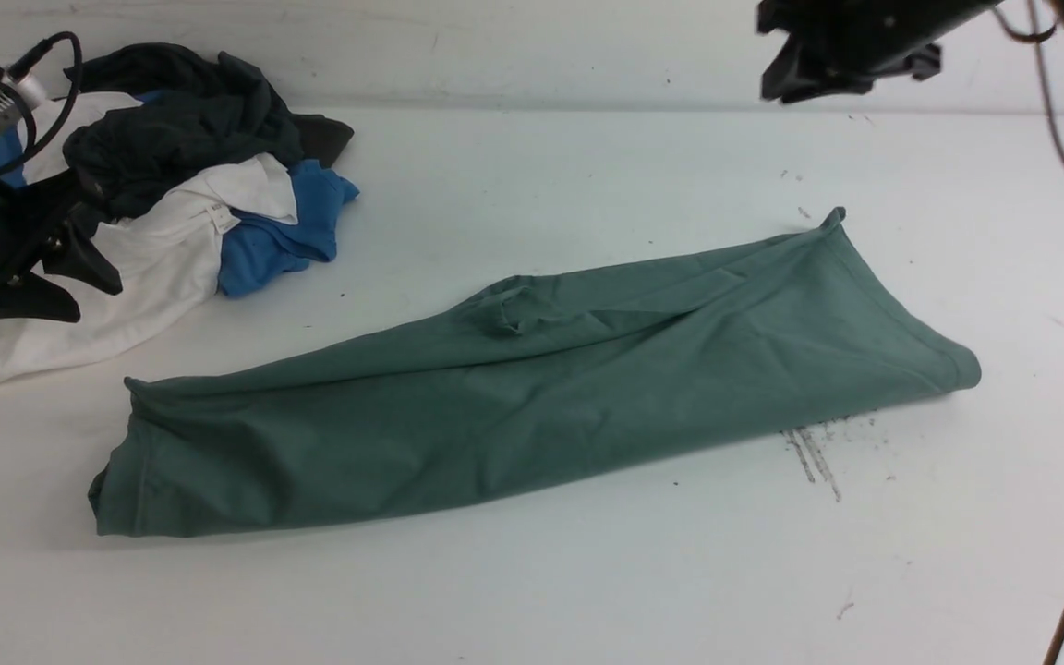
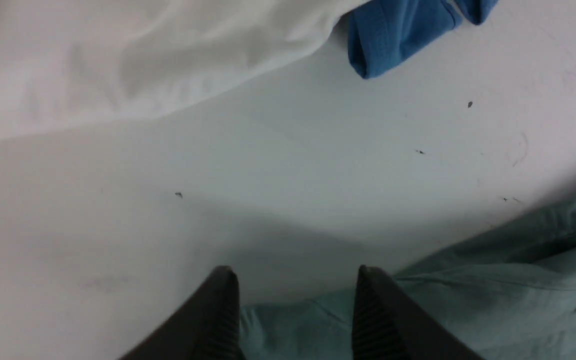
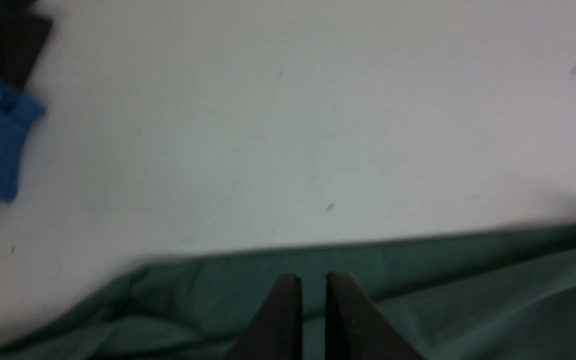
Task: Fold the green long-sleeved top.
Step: Use both arms to drag the lower edge of the fabric forward and fold it over the upper edge
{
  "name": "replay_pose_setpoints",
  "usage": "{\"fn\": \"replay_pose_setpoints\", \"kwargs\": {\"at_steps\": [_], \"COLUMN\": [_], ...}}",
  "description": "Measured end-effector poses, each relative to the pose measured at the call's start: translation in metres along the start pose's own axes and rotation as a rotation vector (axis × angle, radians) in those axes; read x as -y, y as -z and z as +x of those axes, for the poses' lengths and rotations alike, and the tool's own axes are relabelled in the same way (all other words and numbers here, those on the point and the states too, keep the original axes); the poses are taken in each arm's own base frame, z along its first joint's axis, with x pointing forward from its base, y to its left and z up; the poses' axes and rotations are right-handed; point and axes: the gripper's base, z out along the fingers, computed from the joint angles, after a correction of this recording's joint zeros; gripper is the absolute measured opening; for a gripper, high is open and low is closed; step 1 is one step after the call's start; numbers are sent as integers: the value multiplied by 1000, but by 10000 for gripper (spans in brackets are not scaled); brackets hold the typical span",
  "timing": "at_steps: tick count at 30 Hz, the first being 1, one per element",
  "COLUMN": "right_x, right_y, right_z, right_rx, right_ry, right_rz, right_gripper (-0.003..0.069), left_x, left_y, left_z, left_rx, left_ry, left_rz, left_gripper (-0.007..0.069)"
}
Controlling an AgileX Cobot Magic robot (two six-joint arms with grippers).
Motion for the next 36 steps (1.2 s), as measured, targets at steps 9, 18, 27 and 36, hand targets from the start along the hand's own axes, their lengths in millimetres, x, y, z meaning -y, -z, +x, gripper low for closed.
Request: {"fn": "replay_pose_setpoints", "kwargs": {"at_steps": [9, 18, 27, 36], "right_x": [-72, -57, -56, -55], "right_y": [-55, -112, -130, -104], "right_z": [89, 120, 86, 60], "right_rx": [-371, -465, -38, 113], "right_ry": [180, 189, 238, 378], "right_rz": [-38, 5, 25, 101], "right_gripper": [-13, -14, -14, -14], "left_x": [0, 0, 1, 2], "left_y": [0, 0, 0, 0], "left_z": [1, 1, 4, 10], "left_rx": [-10, -13, -41, -106], "left_ry": [-40, -45, -41, -40], "left_rz": [-4, 0, 14, 30], "left_gripper": [6, -4, -4, -4]}}
